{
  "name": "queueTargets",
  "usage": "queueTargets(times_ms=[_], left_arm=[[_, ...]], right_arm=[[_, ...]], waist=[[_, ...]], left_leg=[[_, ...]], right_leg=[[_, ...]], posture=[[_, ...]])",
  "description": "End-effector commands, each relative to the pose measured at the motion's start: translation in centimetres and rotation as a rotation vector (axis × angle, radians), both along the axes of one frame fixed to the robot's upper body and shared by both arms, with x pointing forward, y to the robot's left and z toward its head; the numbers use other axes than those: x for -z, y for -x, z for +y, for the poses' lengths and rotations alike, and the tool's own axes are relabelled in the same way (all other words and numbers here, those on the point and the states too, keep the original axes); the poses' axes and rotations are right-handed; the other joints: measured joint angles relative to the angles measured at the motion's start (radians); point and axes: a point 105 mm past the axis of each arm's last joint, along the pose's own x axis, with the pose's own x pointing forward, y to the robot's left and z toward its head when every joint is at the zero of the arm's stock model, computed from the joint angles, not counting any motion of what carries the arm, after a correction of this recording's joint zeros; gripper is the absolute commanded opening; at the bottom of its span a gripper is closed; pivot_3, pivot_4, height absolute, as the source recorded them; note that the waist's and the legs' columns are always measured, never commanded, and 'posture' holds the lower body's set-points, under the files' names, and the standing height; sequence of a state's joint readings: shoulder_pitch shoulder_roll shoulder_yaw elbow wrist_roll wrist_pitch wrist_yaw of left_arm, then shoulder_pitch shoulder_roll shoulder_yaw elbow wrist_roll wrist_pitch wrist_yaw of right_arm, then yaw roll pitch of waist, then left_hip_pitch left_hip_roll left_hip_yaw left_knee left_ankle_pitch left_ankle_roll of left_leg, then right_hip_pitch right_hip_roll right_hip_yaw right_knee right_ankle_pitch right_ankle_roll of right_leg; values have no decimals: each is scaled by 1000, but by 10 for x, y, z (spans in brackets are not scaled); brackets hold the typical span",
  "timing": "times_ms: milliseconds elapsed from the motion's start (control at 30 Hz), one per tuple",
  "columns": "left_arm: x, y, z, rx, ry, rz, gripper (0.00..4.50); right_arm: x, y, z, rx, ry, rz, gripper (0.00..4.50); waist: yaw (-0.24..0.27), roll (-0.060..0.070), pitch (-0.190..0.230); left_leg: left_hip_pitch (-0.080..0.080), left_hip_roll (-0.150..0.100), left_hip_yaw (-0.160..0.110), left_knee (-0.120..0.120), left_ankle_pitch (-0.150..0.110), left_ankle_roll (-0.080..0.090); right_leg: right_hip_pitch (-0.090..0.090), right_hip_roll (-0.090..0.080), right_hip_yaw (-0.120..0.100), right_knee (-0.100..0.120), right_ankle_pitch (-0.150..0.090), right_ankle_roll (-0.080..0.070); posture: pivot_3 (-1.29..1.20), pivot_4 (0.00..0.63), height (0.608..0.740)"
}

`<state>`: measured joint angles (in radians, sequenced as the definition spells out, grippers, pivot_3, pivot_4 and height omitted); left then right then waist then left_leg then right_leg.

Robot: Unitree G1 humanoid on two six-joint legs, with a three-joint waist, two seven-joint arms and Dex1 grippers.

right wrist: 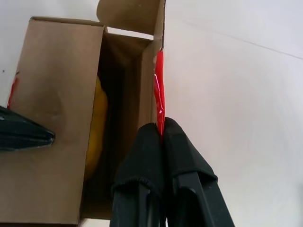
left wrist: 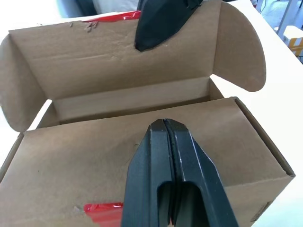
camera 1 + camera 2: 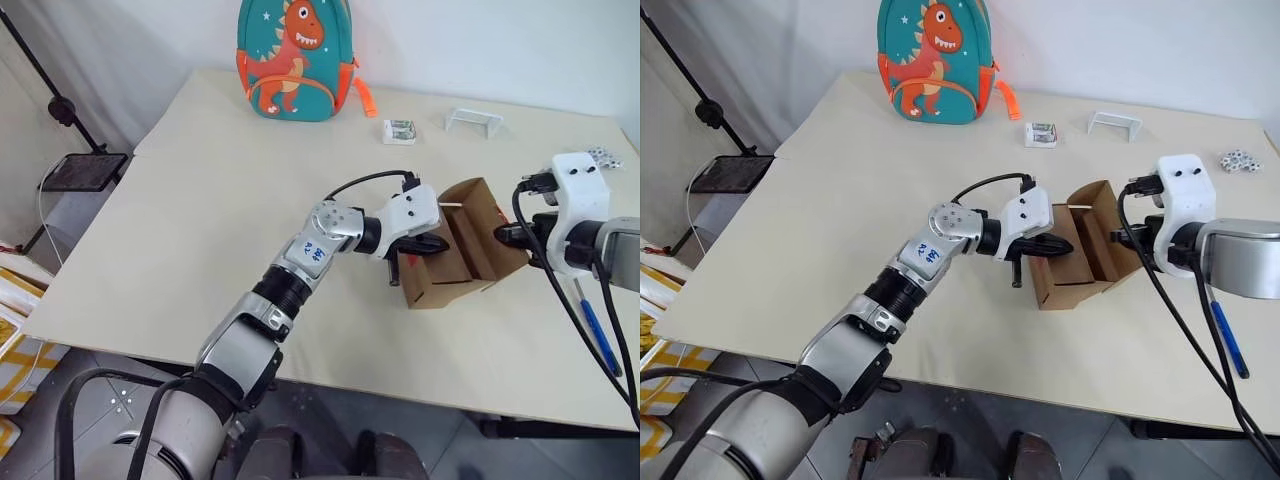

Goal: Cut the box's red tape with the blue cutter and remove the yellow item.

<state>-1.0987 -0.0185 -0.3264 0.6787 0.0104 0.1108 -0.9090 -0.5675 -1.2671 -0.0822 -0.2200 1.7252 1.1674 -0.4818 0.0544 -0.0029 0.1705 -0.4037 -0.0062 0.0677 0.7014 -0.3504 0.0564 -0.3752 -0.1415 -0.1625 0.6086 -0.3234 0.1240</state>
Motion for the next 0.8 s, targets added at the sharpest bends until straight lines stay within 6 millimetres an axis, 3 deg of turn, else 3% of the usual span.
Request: queueTargets(times_ms=[33, 400, 800], left_arm=[[37, -5, 15, -55, -133, 61, 0], [59, -8, 39, -120, -182, 110, 0], [81, -12, 73, -203, -237, 173, 0]], right_arm=[[-18, 4, -12, 16, 2, -46, 52], [3, 11, -41, 36, -45, 1, 52], [9, 10, -23, -76, -45, -18, 52]], waist=[[0, 0, 0], [-2, 0, -1], [-6, 1, -4]], left_leg=[[0, 0, 0, 0, 0, 0], [10, 0, 0, 1, 0, 0], [19, 0, -1, -1, 0, 0]], right_leg=[[0, 0, 0, 0, 0, 0], [10, 0, 1, 1, 0, 0], [20, -1, 4, -2, 0, 0]], posture=[[0, 150, 740], [0, 150, 740], [0, 150, 740]])
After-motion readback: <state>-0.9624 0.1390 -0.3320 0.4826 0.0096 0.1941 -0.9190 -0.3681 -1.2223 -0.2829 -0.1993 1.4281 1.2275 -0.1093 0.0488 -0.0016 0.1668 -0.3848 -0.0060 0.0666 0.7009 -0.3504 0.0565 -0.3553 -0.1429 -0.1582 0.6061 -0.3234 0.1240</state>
